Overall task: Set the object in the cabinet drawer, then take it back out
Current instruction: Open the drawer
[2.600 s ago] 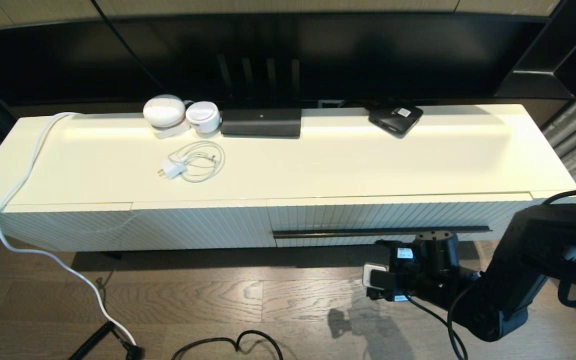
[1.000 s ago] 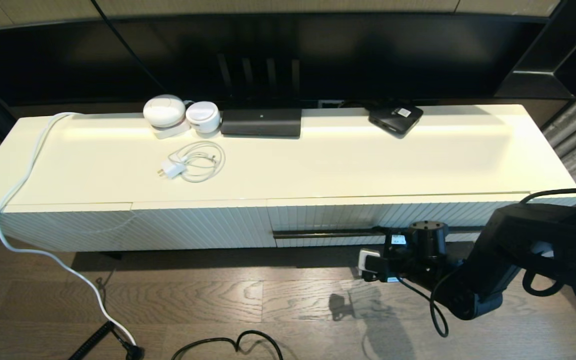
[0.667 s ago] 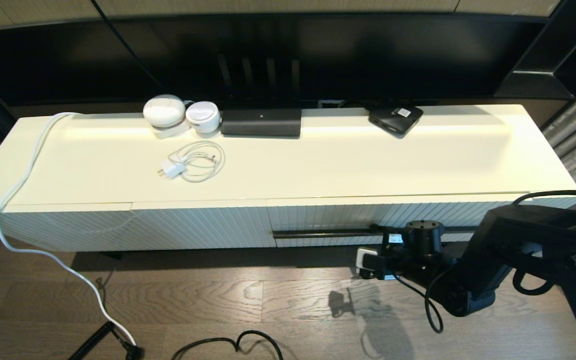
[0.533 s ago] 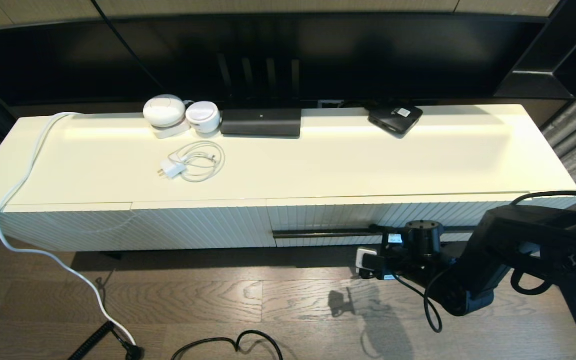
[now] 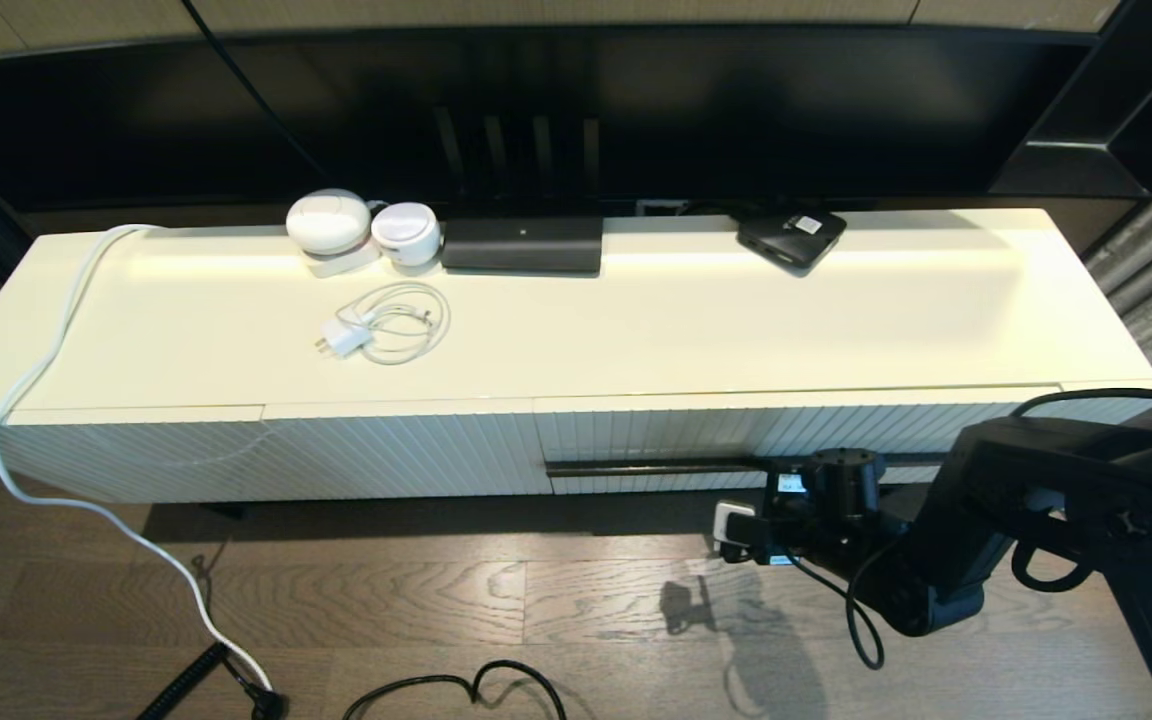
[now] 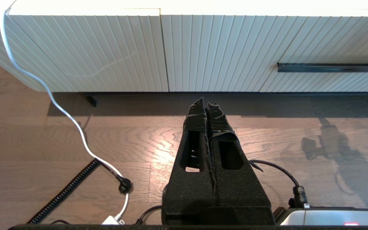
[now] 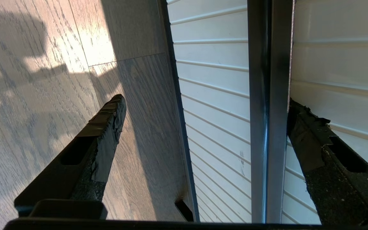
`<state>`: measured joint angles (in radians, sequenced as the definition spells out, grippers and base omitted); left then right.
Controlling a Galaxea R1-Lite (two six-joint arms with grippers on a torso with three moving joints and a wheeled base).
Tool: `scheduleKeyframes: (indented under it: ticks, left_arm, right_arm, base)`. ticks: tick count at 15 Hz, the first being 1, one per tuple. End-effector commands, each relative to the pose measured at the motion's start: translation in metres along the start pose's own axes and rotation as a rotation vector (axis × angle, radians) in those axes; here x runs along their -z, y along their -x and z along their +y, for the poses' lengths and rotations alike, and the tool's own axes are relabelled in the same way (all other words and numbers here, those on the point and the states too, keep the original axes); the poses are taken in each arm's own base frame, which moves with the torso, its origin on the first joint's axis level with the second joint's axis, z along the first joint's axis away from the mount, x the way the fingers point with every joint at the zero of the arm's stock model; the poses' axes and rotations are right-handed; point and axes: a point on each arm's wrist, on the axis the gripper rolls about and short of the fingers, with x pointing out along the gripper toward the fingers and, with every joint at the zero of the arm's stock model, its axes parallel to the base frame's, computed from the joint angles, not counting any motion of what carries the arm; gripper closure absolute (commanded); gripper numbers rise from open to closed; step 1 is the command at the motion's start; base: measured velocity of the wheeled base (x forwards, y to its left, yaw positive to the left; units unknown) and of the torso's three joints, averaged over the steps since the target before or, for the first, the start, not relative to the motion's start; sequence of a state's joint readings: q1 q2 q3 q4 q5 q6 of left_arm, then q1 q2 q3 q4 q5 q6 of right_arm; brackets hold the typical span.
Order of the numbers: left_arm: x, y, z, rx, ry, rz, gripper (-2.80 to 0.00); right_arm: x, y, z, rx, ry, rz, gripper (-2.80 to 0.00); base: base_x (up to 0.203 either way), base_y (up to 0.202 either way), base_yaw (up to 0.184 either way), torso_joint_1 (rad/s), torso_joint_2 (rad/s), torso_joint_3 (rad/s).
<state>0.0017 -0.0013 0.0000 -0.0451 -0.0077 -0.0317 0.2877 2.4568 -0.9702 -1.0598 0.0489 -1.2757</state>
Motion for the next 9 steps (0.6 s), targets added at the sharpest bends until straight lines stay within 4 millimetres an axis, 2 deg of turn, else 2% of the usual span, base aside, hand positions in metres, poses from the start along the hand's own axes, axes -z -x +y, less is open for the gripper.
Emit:
scheduleKeyframes:
  ticks: [1,9]
  left_arm:
    - [0.000,0.000,0.000,0.000,0.000,0.000,0.00]
    - [0.000,0.000,0.000,0.000,0.000,0.000,0.00]
  right_arm:
    - [0.001,-0.001,0.003,-0.006,0.007,0.001,-2.80]
    - [0.002,0.011,0.009,-0.046,0.005,0.016,-2.80]
  base:
    - [0.000,0.000,0.000,0.000,0.00,0.000]
    - [0.000,0.000,0.000,0.000,0.00,0.000]
